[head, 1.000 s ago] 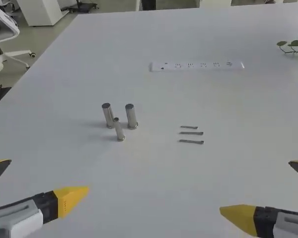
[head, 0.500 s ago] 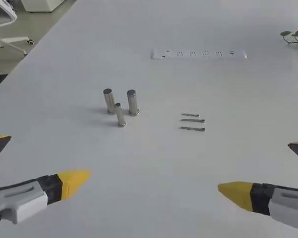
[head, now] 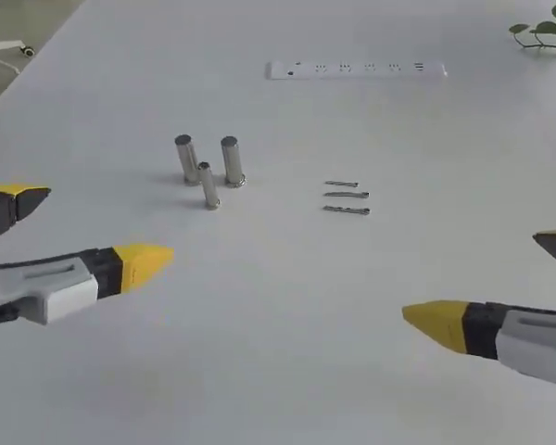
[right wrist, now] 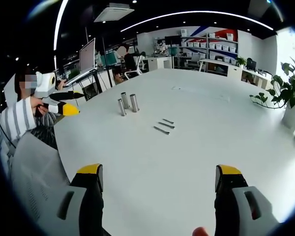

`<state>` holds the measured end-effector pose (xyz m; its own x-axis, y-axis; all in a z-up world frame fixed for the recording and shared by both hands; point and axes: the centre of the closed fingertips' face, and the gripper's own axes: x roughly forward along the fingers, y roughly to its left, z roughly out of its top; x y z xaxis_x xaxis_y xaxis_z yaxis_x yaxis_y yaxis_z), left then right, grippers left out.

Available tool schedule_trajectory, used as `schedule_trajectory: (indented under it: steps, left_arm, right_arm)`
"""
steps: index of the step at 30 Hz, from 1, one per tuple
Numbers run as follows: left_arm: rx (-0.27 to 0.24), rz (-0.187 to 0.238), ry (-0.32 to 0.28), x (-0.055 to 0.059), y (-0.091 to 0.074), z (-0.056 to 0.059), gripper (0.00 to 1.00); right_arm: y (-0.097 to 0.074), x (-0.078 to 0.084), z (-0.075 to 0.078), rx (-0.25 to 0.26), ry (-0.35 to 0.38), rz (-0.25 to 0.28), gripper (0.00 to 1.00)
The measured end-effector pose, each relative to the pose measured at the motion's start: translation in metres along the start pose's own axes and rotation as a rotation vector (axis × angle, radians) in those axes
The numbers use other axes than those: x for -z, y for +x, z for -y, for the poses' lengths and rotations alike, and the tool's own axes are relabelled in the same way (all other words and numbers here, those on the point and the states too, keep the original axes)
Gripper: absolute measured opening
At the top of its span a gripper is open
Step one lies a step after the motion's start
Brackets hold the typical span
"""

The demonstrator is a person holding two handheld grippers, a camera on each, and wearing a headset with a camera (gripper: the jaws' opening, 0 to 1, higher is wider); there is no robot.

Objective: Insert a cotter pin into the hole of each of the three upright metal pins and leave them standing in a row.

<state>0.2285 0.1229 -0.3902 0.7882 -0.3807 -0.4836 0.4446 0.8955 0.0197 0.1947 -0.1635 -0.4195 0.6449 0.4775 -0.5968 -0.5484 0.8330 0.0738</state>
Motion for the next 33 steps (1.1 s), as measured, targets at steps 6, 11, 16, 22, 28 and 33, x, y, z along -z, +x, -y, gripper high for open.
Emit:
schedule_trajectory:
  steps: [6, 11, 16, 22, 28, 33]
  left_arm:
    - [0.043, -0.012, 0.041, -0.008, 0.026, 0.000, 0.76]
    - [0.091, -0.027, 0.072, -0.011, 0.047, 0.003, 0.72]
    - [0.140, -0.028, 0.038, -0.015, 0.067, 0.004, 0.63]
    - [0.144, -0.003, -0.018, -0.026, 0.082, 0.007, 0.47]
    - [0.144, -0.006, -0.028, -0.026, 0.100, 0.007, 0.41]
    - [0.149, -0.029, -0.015, -0.021, 0.112, 0.008, 0.35]
  right_arm:
    - [0.000, 0.001, 0.001, 0.009, 0.008, -0.003, 0.94]
    - [-0.001, 0.005, 0.002, 0.017, 0.022, -0.012, 0.93]
    - [-0.002, 0.007, 0.003, 0.021, 0.028, -0.016, 0.93]
    - [-0.003, 0.007, 0.004, 0.027, 0.045, -0.008, 0.93]
    - [0.000, 0.008, 0.003, 0.022, 0.039, -0.018, 0.93]
    - [0.001, 0.007, 0.003, 0.022, 0.043, -0.017, 0.93]
